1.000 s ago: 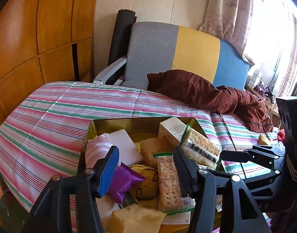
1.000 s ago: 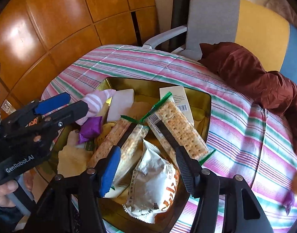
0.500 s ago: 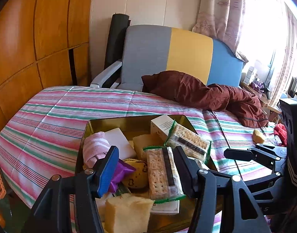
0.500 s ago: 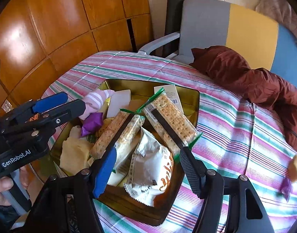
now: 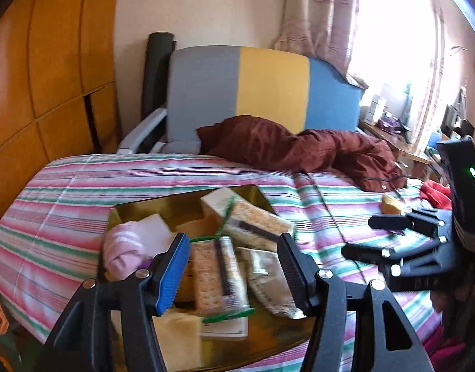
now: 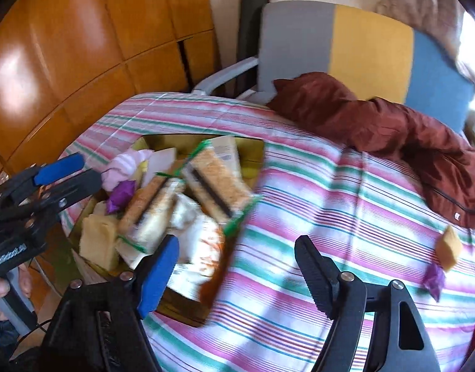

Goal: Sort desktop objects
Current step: 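Withdraw both tools from the tray toward the sponge and purple candy, then grasp the yellow sponge with the right tool while the left tool grasps the purple candy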

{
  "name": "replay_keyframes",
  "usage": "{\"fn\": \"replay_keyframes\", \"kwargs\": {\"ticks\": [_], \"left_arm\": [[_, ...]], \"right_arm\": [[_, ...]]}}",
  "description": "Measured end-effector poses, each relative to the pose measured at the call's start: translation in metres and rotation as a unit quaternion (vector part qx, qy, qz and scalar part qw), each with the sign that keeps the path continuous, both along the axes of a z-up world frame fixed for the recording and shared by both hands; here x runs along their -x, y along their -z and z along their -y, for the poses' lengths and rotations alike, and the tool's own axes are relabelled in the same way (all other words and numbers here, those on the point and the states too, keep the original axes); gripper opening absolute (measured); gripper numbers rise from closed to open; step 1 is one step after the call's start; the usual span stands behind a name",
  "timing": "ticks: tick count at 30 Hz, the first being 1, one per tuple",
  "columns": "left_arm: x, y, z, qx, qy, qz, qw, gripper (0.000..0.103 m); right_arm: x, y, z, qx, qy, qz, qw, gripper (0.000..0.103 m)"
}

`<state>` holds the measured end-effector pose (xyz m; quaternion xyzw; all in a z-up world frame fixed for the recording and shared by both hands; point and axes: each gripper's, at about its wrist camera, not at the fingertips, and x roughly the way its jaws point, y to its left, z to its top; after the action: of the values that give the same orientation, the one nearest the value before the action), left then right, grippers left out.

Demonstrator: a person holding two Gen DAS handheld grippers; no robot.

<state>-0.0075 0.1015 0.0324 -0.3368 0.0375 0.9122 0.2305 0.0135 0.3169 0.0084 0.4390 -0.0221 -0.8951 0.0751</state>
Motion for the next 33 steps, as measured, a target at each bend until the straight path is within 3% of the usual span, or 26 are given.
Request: {"fn": "replay_keyframes", "kwargs": {"ticks": [6, 11, 17, 20, 24, 33], "left_arm": [[-0.005, 0.002, -0.031, -0.001, 0.046, 0.016, 0.9988, 0.059], [-0.009, 0.002, -0.065, 0.014, 0.085, 0.018, 0.9961, 0.059], [-0.012, 0.007, -0.116, 0.025, 0.138, 0.033, 0.9896, 0.059], [-0.013, 0.017, -0.145, 0.035, 0.164, 0.046, 0.9847, 0.059], [-0.015, 0.032, -0.181, 0.044, 0.196, 0.069, 0.9773, 0.059], [-0.011, 0.066, -0.234, 0.069, 0.23, 0.109, 0.9646, 0.059]], "right_arm": [[-0.005, -0.002, -0.068, 0.012, 0.071, 0.019, 0.997, 0.078], [-0.013, -0.003, -0.146, 0.027, 0.153, 0.031, 0.987, 0.078], [-0.022, 0.003, -0.25, 0.056, 0.272, 0.04, 0.96, 0.078], [-0.021, 0.017, -0.297, 0.075, 0.327, 0.056, 0.94, 0.078], [-0.008, 0.037, -0.33, 0.09, 0.358, 0.082, 0.926, 0.079], [0.036, 0.089, -0.346, 0.105, 0.364, 0.12, 0.918, 0.084]]}}
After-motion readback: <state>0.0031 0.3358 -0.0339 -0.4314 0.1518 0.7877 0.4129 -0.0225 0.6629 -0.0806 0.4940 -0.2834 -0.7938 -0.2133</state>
